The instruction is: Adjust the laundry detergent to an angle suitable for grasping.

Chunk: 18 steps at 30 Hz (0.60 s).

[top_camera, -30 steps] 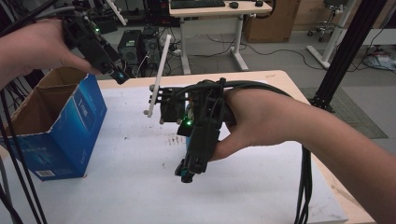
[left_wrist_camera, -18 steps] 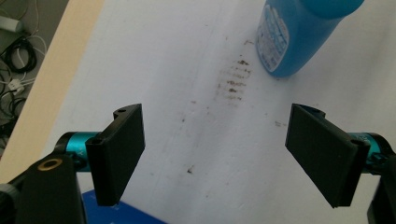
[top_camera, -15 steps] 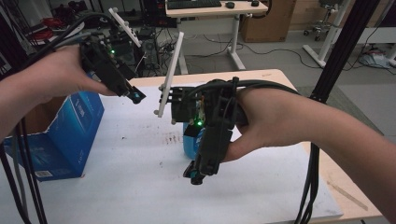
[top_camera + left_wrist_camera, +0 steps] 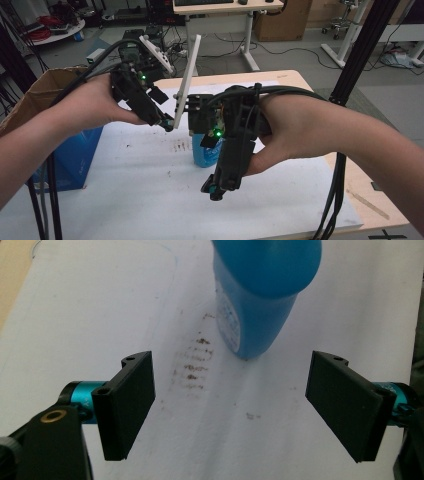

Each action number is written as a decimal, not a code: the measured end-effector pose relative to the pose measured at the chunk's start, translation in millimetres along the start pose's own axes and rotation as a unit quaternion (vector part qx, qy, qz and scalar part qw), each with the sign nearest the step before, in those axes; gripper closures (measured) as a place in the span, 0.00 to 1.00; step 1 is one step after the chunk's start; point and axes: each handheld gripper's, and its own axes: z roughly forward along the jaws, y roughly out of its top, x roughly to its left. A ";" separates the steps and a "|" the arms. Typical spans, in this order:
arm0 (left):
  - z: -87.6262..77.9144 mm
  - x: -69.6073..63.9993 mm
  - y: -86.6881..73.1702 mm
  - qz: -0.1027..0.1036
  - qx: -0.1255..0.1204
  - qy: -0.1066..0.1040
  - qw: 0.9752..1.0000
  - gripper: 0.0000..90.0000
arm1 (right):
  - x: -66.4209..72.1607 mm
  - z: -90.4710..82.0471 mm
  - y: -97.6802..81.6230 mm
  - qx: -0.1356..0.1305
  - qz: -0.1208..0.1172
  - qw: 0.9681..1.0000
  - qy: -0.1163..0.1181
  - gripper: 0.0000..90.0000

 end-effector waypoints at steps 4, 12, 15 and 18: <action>11.8 -6.8 3.0 0.004 -0.011 0.002 1.000 0.22 | 1.9 -0.5 -0.9 0.000 -0.006 1.000 0.002 0.18; 28.1 -13.2 12.2 -0.001 -0.022 0.006 1.000 0.22 | 4.6 -1.4 -2.9 0.000 -0.008 1.000 0.001 0.18; 33.5 -13.7 14.4 -0.005 -0.025 0.005 1.000 0.22 | 6.0 -1.9 -3.7 0.001 -0.008 1.000 0.001 0.18; 36.4 -14.1 15.5 -0.005 -0.028 0.006 1.000 0.22 | 7.1 -1.8 -4.1 0.002 -0.006 1.000 0.001 0.18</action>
